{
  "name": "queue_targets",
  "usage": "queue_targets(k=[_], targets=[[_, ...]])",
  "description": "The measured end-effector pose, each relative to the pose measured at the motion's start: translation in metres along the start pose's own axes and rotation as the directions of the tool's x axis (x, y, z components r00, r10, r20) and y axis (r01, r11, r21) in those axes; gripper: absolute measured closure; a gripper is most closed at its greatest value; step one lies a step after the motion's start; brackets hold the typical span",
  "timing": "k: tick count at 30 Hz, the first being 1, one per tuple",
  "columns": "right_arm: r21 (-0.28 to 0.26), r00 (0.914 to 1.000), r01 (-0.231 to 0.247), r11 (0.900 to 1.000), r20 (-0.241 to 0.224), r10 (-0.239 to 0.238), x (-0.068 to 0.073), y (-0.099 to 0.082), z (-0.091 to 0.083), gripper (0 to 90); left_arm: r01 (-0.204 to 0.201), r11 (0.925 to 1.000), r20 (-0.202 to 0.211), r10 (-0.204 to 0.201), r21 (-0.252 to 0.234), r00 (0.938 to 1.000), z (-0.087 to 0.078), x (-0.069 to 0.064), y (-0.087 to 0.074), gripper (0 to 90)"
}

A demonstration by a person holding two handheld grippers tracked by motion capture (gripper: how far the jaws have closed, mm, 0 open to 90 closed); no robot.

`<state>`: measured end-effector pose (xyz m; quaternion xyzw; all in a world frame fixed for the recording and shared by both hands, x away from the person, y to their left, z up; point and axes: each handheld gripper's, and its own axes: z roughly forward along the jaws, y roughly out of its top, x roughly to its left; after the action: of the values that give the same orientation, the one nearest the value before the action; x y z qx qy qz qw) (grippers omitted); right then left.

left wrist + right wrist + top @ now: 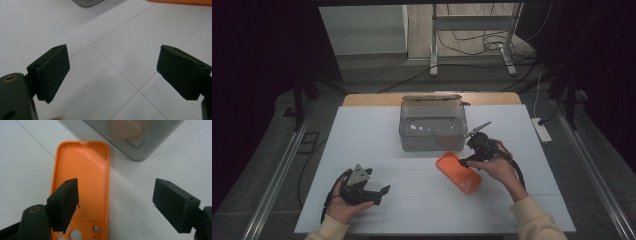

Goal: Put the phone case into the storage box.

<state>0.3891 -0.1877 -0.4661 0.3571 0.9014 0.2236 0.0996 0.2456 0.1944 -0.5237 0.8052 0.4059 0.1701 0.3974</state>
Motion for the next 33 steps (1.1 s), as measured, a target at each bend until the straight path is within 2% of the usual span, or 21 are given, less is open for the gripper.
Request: queue_targets(k=[13, 33], targets=[[0.043, 0.9999, -0.011, 0.999, 0.007, 0.011, -0.003, -0.002, 0.013, 24.1, -0.002, 1.0, 0.0, 0.002, 0.0, 1.0, 0.0, 0.0, 0.0, 11.3], [0.082, 0.9998, -0.016, 0.9965, 0.009, 0.016, -0.005, -0.005, 0.021, 30.0, -0.004, 1.0, 0.0, 0.004, 0.002, 1.0, 0.0, 0.0, 0.0, 11.2]])
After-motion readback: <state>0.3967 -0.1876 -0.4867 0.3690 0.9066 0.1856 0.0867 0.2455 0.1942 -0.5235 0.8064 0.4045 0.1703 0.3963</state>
